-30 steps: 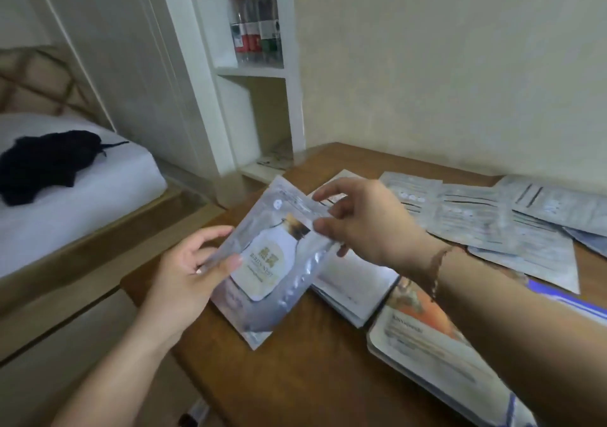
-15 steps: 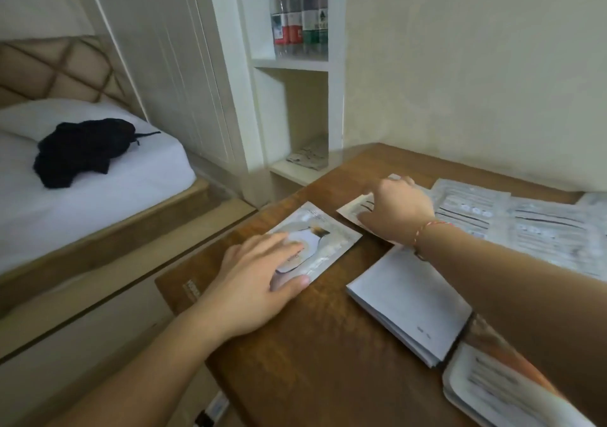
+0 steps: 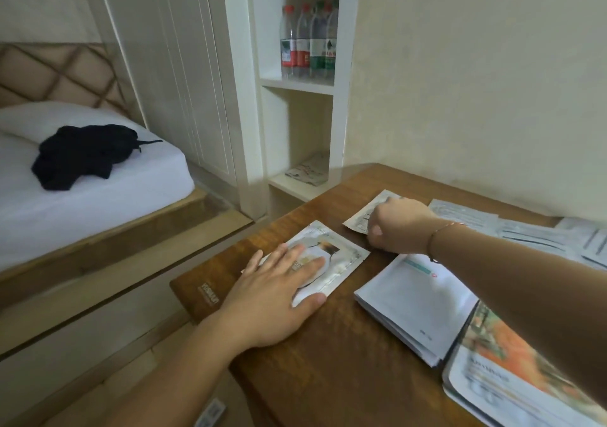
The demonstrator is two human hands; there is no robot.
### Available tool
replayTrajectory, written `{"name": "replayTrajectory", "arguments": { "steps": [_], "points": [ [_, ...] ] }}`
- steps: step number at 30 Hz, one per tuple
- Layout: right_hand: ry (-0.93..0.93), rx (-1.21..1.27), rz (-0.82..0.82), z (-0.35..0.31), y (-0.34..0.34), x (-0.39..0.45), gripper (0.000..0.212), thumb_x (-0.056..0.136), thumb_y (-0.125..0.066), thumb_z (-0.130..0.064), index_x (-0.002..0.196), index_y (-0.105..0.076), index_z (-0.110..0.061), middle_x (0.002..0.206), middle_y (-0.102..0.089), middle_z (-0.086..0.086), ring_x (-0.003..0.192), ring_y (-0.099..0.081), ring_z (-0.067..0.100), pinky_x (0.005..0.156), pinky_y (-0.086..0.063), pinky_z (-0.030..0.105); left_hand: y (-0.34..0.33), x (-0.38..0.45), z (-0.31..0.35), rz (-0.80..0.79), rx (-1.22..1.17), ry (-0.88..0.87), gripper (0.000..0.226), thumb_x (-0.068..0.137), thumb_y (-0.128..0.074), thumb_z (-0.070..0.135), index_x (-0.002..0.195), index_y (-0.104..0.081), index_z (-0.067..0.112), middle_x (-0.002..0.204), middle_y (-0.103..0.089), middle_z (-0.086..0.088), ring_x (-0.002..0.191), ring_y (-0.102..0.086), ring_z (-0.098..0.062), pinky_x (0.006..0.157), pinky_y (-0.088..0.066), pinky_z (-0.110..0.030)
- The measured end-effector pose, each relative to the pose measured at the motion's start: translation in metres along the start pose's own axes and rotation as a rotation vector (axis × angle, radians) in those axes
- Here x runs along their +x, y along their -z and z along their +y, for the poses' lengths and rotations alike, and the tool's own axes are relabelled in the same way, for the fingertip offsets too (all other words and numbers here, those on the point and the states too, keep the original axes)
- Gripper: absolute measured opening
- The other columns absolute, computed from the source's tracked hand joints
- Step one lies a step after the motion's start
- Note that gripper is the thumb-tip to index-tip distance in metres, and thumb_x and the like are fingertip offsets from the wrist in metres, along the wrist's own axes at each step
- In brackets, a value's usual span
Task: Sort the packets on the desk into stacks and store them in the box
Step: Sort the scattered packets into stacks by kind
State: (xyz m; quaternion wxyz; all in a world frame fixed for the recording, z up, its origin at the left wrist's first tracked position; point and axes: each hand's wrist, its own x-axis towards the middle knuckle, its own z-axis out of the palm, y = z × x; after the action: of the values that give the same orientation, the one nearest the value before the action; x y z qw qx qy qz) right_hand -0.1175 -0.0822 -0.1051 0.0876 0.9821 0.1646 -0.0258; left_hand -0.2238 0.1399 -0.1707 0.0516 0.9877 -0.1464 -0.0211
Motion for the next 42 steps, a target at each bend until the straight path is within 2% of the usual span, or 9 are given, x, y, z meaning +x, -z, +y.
{"name": "replayTrajectory", "arguments": {
  "steps": [7,12,16,19,26,32,34,37,42],
  "points": [
    [-0.087,-0.027,0.404,-0.008,0.020,-0.011,0.022,0.100,-0.044,-0.021,0.110,-0.061,-0.011,0.088,-0.063,0.008,0.069,-0.053,0.026,0.061,-0.039,0.030,0.004,-0.009,0.004,0.223,-0.211,0.040,0.072,0.091,-0.037,0.069,0.152,-0.010,0.044,0.161,0.001,0.022,0.146,0.013,-0.001,0.120,0.002,-0.037],
    [-0.080,0.401,0.937,-0.004,0.078,-0.054,0.016,0.095,-0.051,-0.014,0.105,-0.063,-0.011,0.084,-0.069,0.018,0.071,-0.061,0.039,0.060,-0.047,0.037,0.019,-0.032,0.014,0.624,-0.907,0.169,0.079,0.081,-0.061,0.059,0.149,-0.025,0.041,0.154,-0.022,0.026,0.141,-0.020,0.002,0.108,-0.027,-0.025],
    [-0.055,1.139,0.704,-0.015,0.114,-0.104,0.014,0.094,-0.061,-0.016,0.083,-0.069,-0.013,0.064,-0.066,0.008,0.049,-0.063,0.024,0.047,-0.055,0.032,0.041,-0.056,0.055,0.380,-1.715,0.164,0.081,0.070,-0.073,0.056,0.141,-0.044,0.030,0.140,-0.056,0.005,0.124,-0.056,-0.008,0.106,-0.043,-0.029],
    [-0.048,1.251,0.459,-0.019,0.115,-0.130,0.016,0.095,-0.062,-0.016,0.080,-0.068,-0.014,0.069,-0.064,0.014,0.053,-0.061,0.027,0.054,-0.060,0.041,0.058,-0.072,0.080,0.191,-2.142,0.012,0.066,0.070,-0.075,0.044,0.130,-0.054,0.027,0.120,-0.069,-0.008,0.109,-0.067,-0.030,0.092,-0.056,-0.040],
    [0.033,1.453,0.213,0.001,0.091,-0.184,0.026,0.088,-0.065,-0.039,0.091,-0.069,-0.013,0.077,-0.067,0.011,0.062,-0.062,0.023,0.057,-0.053,0.033,0.075,-0.091,0.082,0.257,-1.758,-0.058,0.010,0.080,-0.075,0.030,0.090,-0.076,0.032,0.099,-0.073,-0.010,0.078,-0.068,-0.024,0.062,-0.054,-0.029],
    [0.232,1.234,-0.027,0.025,0.071,-0.234,0.032,0.081,-0.074,-0.039,0.102,-0.072,-0.014,0.088,-0.074,0.011,0.073,-0.068,0.029,0.061,-0.054,0.034,0.113,-0.076,0.074,-0.030,-1.316,-0.369,0.032,0.064,-0.088,0.032,0.083,-0.076,0.010,0.080,-0.072,-0.012,0.071,-0.066,-0.023,0.059,-0.053,-0.031],
    [0.191,1.243,0.017,0.023,0.060,-0.240,0.026,0.086,-0.073,-0.026,0.105,-0.071,-0.007,0.095,-0.075,0.016,0.084,-0.071,0.038,0.073,-0.057,0.046,0.115,-0.065,0.089,0.056,-1.430,-0.321,0.055,0.051,-0.094,0.043,0.092,-0.076,0.012,0.093,-0.074,-0.010,0.084,-0.070,-0.021,0.070,-0.054,-0.031],
    [-0.056,1.590,0.339,0.013,0.049,-0.241,0.013,0.089,-0.070,-0.013,0.099,-0.070,-0.004,0.079,-0.073,0.012,0.057,-0.067,0.021,0.052,-0.052,0.028,0.101,-0.058,0.109,0.024,-1.695,-0.173,0.061,0.060,-0.084,0.059,0.105,-0.073,0.020,0.098,-0.074,-0.009,0.084,-0.070,-0.022,0.065,-0.058,-0.032],
    [-0.148,1.758,0.414,0.002,0.045,-0.227,0.015,0.088,-0.070,-0.013,0.102,-0.069,-0.008,0.087,-0.076,0.005,0.075,-0.074,0.024,0.060,-0.058,0.036,0.073,-0.069,0.118,-0.024,-1.682,-0.043,0.042,0.080,-0.068,0.019,0.120,-0.062,0.009,0.096,-0.071,-0.016,0.068,-0.066,-0.019,0.054,-0.055,-0.023]
  ]
}}
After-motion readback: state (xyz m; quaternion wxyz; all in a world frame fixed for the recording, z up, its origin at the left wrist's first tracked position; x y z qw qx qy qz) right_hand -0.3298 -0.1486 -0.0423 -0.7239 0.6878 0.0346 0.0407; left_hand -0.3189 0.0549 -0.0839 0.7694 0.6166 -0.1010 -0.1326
